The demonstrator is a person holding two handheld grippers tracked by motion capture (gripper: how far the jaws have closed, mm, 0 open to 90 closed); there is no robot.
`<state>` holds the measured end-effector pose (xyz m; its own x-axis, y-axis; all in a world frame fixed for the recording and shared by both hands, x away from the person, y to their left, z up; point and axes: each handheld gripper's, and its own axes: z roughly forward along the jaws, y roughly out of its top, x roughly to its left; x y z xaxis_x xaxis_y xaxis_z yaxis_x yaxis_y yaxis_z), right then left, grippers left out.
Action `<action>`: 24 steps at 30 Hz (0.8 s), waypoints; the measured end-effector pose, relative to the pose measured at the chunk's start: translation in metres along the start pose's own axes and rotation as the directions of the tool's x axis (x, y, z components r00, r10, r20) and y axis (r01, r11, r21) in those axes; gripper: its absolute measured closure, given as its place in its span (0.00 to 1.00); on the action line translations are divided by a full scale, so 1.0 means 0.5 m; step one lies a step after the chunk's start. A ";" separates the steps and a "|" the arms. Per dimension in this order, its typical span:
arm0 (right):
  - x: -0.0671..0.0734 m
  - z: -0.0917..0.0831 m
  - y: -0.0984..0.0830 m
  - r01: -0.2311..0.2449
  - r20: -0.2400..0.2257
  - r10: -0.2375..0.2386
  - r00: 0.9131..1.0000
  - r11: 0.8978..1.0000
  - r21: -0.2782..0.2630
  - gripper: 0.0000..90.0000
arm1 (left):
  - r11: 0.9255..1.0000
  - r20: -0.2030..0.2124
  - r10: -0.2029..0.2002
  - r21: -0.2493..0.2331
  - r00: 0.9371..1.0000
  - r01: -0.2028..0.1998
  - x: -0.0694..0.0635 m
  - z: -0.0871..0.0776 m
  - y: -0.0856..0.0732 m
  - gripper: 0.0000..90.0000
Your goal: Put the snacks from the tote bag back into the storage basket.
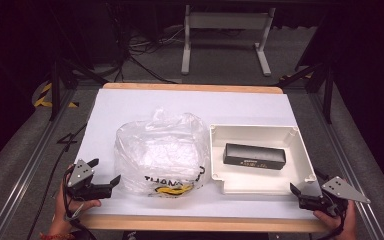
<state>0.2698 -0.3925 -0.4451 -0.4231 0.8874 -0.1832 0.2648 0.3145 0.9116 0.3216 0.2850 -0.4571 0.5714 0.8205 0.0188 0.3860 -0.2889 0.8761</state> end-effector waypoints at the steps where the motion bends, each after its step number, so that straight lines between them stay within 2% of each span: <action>1: 0.000 -0.001 0.000 -0.004 -0.001 0.004 1.000 1.000 -0.005 0.04 | 1.000 -0.001 0.002 0.001 1.000 -0.002 0.000 0.000 0.000 0.05; 24: -0.002 -0.005 -0.002 -0.009 -0.011 0.008 1.000 1.000 -0.018 0.04 | 1.000 -0.004 -0.004 0.007 1.000 0.004 0.002 0.003 0.002 0.05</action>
<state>0.2679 -0.3944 -0.4449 -0.4307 0.8861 -0.1713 0.2532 0.3008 0.9195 0.3237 0.2845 -0.4572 0.5667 0.8238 0.0168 0.3935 -0.2885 0.8729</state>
